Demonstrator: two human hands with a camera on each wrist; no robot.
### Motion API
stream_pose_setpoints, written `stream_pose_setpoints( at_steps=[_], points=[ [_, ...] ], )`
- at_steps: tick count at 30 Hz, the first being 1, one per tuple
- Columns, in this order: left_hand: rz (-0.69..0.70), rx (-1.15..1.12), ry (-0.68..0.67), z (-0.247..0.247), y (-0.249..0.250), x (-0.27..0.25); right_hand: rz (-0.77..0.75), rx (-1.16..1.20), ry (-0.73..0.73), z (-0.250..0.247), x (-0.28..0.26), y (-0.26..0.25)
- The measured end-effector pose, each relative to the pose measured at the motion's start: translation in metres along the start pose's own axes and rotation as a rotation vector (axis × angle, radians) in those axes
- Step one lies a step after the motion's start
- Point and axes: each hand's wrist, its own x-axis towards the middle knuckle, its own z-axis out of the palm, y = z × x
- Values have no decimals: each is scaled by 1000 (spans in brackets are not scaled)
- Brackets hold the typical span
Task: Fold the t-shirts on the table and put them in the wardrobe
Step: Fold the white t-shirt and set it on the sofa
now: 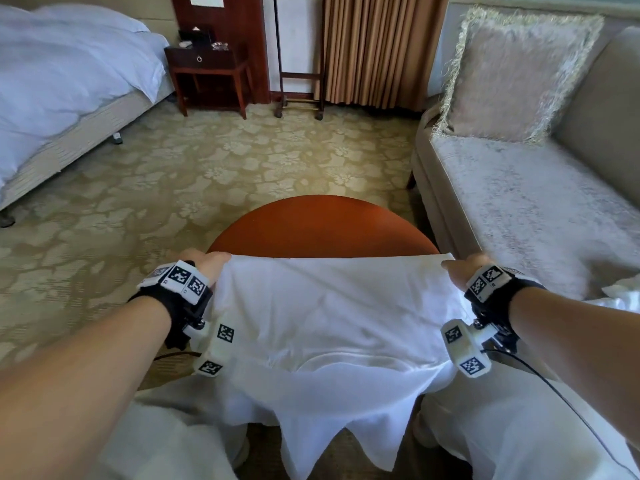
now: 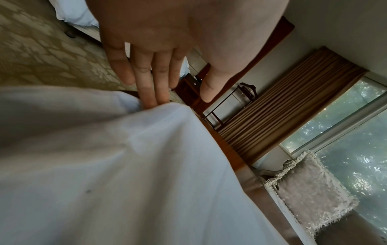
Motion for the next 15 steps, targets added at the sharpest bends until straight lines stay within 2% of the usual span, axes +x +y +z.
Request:
stream_pose_setpoints(
  at_steps=[5, 10, 15],
  points=[
    [-36, 96, -8, 11, 14, 5, 54, 103, -48, -1, 5, -7],
    [-8, 109, -10, 20, 19, 30, 6, 137, -116, -1, 24, -13],
    [-64, 55, 28, 19, 24, 46, -13, 170, -89, -5, 31, -13]
  ],
)
